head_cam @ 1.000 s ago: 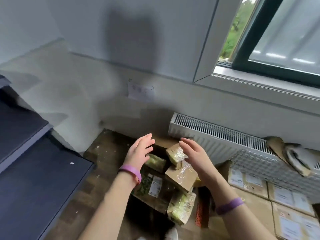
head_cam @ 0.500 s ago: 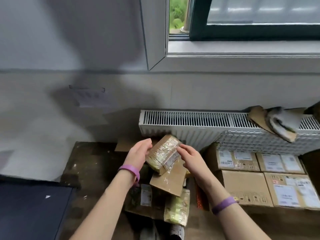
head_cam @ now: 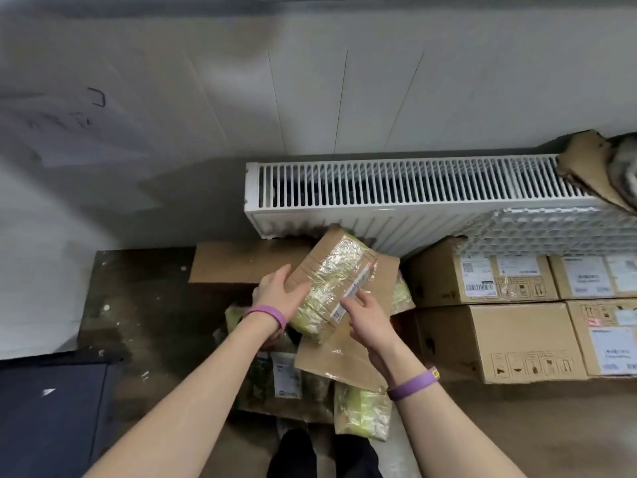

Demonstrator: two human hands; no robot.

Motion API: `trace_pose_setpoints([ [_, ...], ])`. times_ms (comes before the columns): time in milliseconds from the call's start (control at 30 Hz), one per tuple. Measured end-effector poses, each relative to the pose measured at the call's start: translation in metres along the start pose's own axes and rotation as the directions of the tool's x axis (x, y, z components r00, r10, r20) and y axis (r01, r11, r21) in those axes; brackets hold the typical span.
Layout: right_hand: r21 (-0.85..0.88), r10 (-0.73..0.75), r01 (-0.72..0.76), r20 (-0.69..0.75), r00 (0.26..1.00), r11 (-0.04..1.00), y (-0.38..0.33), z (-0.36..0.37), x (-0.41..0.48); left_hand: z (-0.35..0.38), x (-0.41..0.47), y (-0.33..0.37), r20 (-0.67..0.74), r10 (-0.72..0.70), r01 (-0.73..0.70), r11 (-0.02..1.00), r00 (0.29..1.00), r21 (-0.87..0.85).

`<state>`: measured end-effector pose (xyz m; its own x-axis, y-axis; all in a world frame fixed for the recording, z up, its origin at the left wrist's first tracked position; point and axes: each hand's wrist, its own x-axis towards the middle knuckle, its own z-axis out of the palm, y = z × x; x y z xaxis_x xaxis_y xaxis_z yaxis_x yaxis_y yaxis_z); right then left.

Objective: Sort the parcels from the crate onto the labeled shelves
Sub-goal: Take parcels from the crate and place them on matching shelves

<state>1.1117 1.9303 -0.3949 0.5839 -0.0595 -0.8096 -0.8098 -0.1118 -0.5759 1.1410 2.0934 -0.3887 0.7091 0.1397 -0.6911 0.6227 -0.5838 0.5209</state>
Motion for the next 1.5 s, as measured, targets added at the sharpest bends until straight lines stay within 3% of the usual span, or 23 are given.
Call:
trace_pose_setpoints([
  [167,0.126,-0.023,0.026,-0.031,0.999,0.992,0.016,0.022,0.027,0.032,0.026,-0.009,0.090,0.032,-0.052,0.973,0.995,0.225],
  [300,0.254,-0.032,0.046,-0.063,0.998,0.966,0.015,0.028,0.026,0.048,0.019,-0.013,0.077,0.045,-0.072,0.913,0.996,0.401],
  [400,0.239,-0.057,0.069,-0.060,0.997,0.968,0.008,0.024,0.012,0.054,0.003,-0.012,0.007,0.092,-0.087,0.908,0.996,0.410],
  [533,0.165,-0.137,0.136,-0.008,0.991,0.977,-0.003,0.009,-0.021,0.045,-0.027,-0.005,-0.106,0.076,-0.054,0.980,0.991,0.193],
  [700,0.038,-0.268,0.274,-0.127,0.955,0.961,-0.034,-0.017,-0.059,0.007,-0.070,0.015,-0.050,0.129,-0.137,0.964,0.990,-0.227],
  [800,0.209,-0.281,0.272,0.010,0.960,0.939,-0.067,-0.033,-0.085,-0.021,-0.102,0.039,-0.022,0.263,-0.250,0.887,0.965,-0.387],
  [900,0.333,-0.403,0.321,0.217,0.889,0.887,-0.113,-0.041,-0.127,-0.053,-0.134,0.066,0.018,0.377,-0.311,0.789,0.926,-0.529],
  [967,0.376,-0.489,0.366,0.316,0.813,0.852,-0.136,-0.043,-0.154,-0.070,-0.152,0.080,0.038,0.438,-0.336,0.739,0.898,-0.584],
  [1100,0.308,-0.624,0.547,0.280,0.730,0.778,-0.161,-0.042,-0.202,-0.092,-0.188,0.099,-0.022,0.503,-0.407,0.672,0.864,-0.619],
  [1267,0.297,-0.734,0.671,0.289,0.615,0.679,-0.168,-0.043,-0.248,-0.098,-0.214,0.115,-0.085,0.428,-0.292,0.446,0.900,-0.846],
  [1500,0.338,-0.785,0.709,0.303,0.540,0.619,-0.154,-0.027,-0.285,-0.102,-0.235,0.112,-0.177,0.352,-0.319,0.401,0.919,-0.859],
])
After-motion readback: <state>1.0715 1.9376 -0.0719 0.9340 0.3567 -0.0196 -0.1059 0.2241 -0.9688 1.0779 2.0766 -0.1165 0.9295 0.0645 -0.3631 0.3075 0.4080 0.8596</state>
